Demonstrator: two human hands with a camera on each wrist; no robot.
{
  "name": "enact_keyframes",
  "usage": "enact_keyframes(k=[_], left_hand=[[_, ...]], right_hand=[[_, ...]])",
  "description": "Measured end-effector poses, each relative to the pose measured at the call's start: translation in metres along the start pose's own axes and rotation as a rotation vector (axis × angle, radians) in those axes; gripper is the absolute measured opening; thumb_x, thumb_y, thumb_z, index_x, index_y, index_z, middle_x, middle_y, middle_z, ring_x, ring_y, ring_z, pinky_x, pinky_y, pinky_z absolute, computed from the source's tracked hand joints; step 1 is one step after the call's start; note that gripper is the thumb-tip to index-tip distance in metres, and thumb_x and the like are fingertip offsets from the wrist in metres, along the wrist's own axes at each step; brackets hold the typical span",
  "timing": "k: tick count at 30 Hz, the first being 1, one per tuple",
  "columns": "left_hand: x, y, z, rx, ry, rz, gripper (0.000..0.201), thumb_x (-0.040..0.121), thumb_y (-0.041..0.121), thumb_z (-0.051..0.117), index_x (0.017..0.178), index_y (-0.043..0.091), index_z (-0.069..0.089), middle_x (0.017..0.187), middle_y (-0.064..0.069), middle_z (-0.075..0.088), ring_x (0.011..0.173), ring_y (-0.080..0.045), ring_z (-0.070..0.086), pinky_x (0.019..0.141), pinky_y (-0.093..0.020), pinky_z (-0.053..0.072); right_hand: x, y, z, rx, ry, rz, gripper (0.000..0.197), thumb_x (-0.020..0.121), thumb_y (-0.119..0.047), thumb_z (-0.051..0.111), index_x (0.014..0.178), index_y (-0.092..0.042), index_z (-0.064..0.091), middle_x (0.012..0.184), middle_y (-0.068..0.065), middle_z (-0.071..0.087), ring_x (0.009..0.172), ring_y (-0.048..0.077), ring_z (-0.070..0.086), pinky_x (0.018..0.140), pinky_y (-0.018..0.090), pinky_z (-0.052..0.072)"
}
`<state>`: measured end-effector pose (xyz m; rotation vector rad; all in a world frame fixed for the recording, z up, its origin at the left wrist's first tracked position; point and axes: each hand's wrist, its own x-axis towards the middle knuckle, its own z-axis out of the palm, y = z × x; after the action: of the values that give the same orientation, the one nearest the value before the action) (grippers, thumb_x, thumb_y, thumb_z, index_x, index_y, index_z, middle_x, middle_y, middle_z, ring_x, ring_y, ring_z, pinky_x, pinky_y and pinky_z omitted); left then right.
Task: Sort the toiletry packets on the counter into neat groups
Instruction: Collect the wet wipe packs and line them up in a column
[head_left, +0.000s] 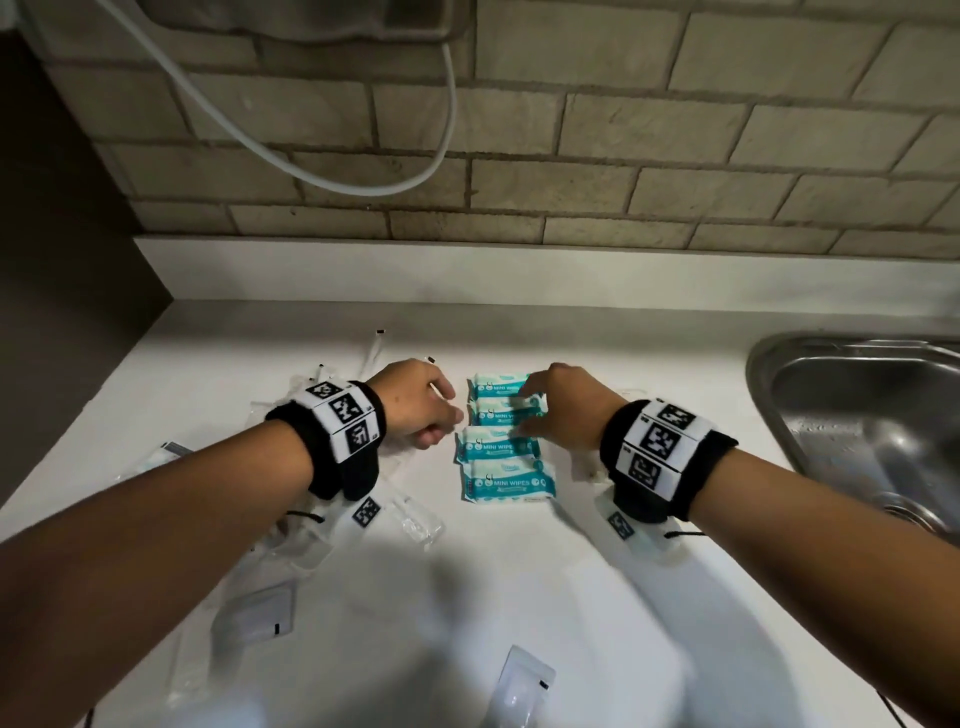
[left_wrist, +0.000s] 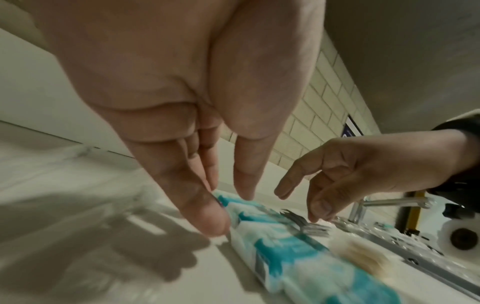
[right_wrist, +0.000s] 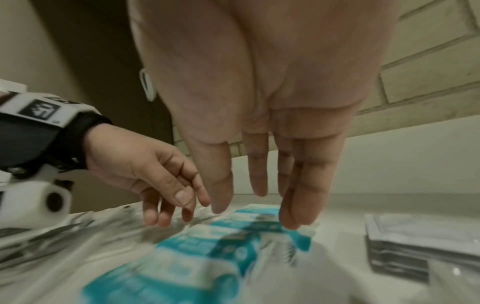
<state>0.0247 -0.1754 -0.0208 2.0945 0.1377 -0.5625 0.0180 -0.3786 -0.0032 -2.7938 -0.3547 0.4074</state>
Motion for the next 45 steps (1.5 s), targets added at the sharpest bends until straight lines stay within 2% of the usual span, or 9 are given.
enact_keyframes(k=[2,4,8,10,13,23,29,38,45], left_hand=[[-0.009,-0.008,-0.001,0.057,-0.059,-0.01,0.028,0.081,0.015,0.076,0.102,0.008,0.059,0.077,-0.018,0.072,0.06,-0.022,0.06,0.064,-0.034,0.053],[-0.013,-0.012,0.004,0.075,-0.087,-0.022,0.027,0.08,0.016,0.077,0.1,0.008,0.06,0.078,-0.017,0.073,0.057,-0.02,0.061,0.064,-0.033,0.054],[-0.016,-0.013,0.017,0.028,-0.058,-0.009,0.02,0.082,0.011,0.074,0.097,0.005,0.063,0.074,-0.014,0.072,0.045,-0.011,0.061,0.044,-0.02,0.048],[-0.015,-0.013,0.024,-0.011,-0.055,0.006,0.019,0.082,0.007,0.074,0.097,0.003,0.063,0.077,-0.014,0.071,0.058,-0.016,0.068,0.054,-0.025,0.057],[-0.014,-0.012,0.03,-0.021,-0.059,0.034,0.013,0.081,0.005,0.075,0.088,0.008,0.064,0.08,-0.017,0.072,0.071,-0.025,0.07,0.076,-0.04,0.06],[-0.013,-0.009,0.033,-0.002,-0.03,0.057,0.012,0.079,0.002,0.075,0.085,0.006,0.065,0.083,-0.021,0.073,0.074,-0.028,0.071,0.08,-0.045,0.059],[-0.016,-0.004,0.034,0.023,-0.017,0.056,0.013,0.081,0.003,0.073,0.092,0.002,0.067,0.086,-0.02,0.073,0.071,-0.023,0.07,0.077,-0.039,0.061],[-0.02,-0.004,0.034,0.047,-0.039,0.053,0.015,0.081,0.005,0.074,0.095,0.005,0.068,0.092,-0.019,0.074,0.081,-0.026,0.073,0.08,-0.042,0.06],[-0.025,-0.002,0.031,0.069,-0.095,0.056,0.033,0.082,0.004,0.073,0.114,0.001,0.063,0.089,-0.013,0.073,0.09,-0.03,0.073,0.084,-0.041,0.059]], right_hand=[[-0.014,-0.004,0.008,0.03,-0.045,-0.044,0.049,0.08,-0.033,0.074,0.126,-0.02,0.062,0.122,0.003,0.057,0.105,0.019,0.055,0.088,0.026,0.043],[-0.023,-0.009,0.015,-0.016,-0.101,-0.084,0.051,0.08,-0.031,0.075,0.127,-0.02,0.06,0.122,0.001,0.056,0.109,0.019,0.054,0.095,0.029,0.045],[-0.027,-0.014,0.025,-0.125,-0.125,-0.107,0.046,0.081,-0.03,0.072,0.125,-0.022,0.062,0.116,0.004,0.057,0.104,0.023,0.057,0.089,0.027,0.045],[-0.03,-0.015,0.023,-0.167,-0.13,-0.096,0.039,0.082,-0.031,0.07,0.12,-0.022,0.064,0.113,0.005,0.058,0.102,0.024,0.058,0.084,0.026,0.044],[-0.035,-0.012,0.018,-0.185,-0.135,-0.078,0.042,0.083,-0.029,0.07,0.124,-0.023,0.063,0.116,0.005,0.058,0.105,0.023,0.057,0.092,0.031,0.048],[-0.033,-0.016,0.014,-0.229,-0.138,-0.051,0.037,0.084,-0.02,0.07,0.12,-0.017,0.066,0.118,0.007,0.063,0.108,0.025,0.059,0.094,0.036,0.052],[-0.031,-0.02,0.015,-0.219,-0.113,-0.032,0.035,0.086,-0.02,0.068,0.121,-0.016,0.065,0.117,0.007,0.063,0.106,0.025,0.061,0.093,0.033,0.052],[-0.033,-0.021,0.014,-0.254,-0.117,-0.047,0.033,0.088,-0.019,0.065,0.121,-0.015,0.064,0.117,0.007,0.063,0.108,0.024,0.059,0.094,0.033,0.051],[-0.033,-0.02,0.017,-0.225,-0.113,-0.025,0.034,0.087,-0.016,0.065,0.121,-0.015,0.063,0.119,0.006,0.061,0.105,0.023,0.061,0.091,0.031,0.052]])
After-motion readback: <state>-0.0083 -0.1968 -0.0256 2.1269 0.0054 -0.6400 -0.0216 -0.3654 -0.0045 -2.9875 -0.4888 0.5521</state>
